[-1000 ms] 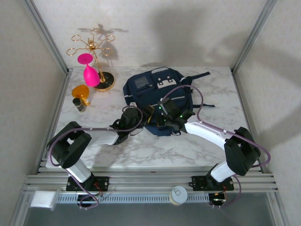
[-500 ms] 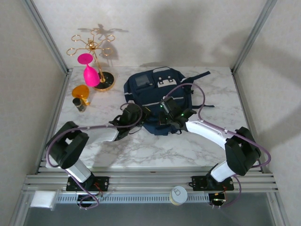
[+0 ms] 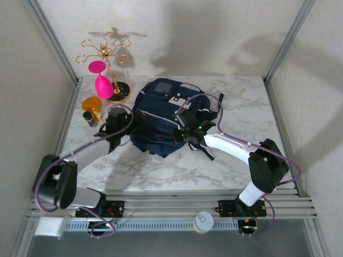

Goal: Pack books, pencil case, and school supplies into a backpack

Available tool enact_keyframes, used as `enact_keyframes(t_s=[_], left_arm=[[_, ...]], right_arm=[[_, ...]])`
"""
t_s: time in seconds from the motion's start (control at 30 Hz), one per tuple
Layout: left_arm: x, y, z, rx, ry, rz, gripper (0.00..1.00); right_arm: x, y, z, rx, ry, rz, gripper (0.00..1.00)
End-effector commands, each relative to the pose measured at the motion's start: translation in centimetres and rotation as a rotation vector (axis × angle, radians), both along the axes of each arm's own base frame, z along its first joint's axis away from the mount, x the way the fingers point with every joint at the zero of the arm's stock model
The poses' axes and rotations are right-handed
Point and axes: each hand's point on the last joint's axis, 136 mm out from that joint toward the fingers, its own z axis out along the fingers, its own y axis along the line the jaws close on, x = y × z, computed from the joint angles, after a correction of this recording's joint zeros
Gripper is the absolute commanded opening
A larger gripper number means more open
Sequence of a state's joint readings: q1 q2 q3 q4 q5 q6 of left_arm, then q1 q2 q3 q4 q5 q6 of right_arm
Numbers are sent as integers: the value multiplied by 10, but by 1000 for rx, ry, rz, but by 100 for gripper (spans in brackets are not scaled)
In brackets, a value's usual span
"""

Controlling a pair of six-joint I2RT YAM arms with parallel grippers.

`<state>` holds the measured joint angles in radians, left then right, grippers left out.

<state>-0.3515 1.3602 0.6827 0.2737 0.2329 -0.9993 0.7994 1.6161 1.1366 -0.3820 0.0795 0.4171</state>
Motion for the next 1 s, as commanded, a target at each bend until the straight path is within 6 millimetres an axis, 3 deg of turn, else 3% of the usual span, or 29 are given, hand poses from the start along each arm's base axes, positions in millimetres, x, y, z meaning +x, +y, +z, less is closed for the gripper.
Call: enact_keyframes(t_s=[0.0,0.1,0.2,0.23,0.3,0.37,0.47,0.6,0.67,0.77,0.8,0.83,0.87,0.97], left_arm=[[-23,-49,18,-254,-25,-12,53],[-25,-78,11,-332,23,-14,55],[-19,-80,-10,-345,64,60,46],[-15,-75,-16,-319,63,92,41],[-9,-57,-38,-220,111,175,16],[-5,-39,-47,-148,108,223,2],[-7,-3,-55,4,113,305,0],[-14,32,-73,81,178,339,0],[-9,22,-64,49,143,287,0],[-2,-4,-43,66,113,167,0],[-1,-11,-35,59,98,126,10],[-1,-18,-25,44,76,84,28],[-4,-23,-14,25,46,44,45],[-17,-27,13,36,-38,-53,72]], right_arm=[[4,10,7,22,-34,38,0],[6,7,7,3,-54,44,0],[6,9,10,7,-74,77,0],[6,7,9,-6,-82,83,0],[11,-6,9,-58,-118,58,0],[23,-31,10,-137,-167,-28,0],[40,-69,16,-188,-229,-121,0],[73,-98,24,-197,-301,-203,0],[89,-88,32,-178,-332,-218,0],[91,-61,33,-115,-324,-136,0],[88,-56,36,-89,-322,-108,0],[84,-52,40,-62,-323,-79,6],[78,-51,45,-38,-325,-51,23],[73,-77,73,14,-353,-118,56]])
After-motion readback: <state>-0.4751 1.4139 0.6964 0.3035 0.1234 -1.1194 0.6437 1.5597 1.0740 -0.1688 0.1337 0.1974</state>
